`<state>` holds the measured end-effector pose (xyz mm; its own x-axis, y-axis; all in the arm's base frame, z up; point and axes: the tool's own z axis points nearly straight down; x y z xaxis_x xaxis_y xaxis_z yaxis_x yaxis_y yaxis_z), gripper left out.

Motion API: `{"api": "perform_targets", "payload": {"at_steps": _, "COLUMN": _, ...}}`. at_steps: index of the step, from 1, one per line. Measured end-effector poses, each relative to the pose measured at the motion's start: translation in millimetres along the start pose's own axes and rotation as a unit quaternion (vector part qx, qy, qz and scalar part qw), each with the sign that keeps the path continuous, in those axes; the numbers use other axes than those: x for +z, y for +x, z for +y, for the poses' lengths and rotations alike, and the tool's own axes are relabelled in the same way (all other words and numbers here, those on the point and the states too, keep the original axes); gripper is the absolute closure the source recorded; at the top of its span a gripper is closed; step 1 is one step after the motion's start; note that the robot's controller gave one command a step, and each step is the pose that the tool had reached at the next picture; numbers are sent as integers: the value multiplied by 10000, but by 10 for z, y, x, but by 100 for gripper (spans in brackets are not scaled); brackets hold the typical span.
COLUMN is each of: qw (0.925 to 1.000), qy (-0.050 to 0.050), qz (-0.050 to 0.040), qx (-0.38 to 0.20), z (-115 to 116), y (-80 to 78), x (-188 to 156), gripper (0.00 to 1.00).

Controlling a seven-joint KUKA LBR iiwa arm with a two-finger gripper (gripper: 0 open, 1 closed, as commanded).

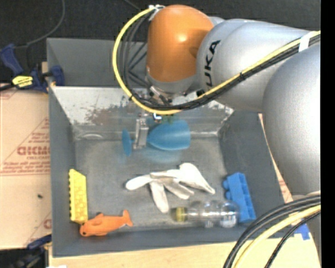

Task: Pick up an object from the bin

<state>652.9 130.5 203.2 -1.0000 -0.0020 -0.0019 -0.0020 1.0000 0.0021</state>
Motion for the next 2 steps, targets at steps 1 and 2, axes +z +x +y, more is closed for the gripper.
{"api": "perform_targets", "payload": {"at_steps": 1, "qw": 9978, "qy": 5, "qz": -6, "qx": -669, "z": -145, "y": 433, "x": 662, "gripper": 0}}
{"api": "perform_targets", "payload": {"at_steps": 2, "qw": 9959, "qy": 7, "qz": 3, "qx": -906, "z": -160, "y": 528, "x": 799, "gripper": 0}}
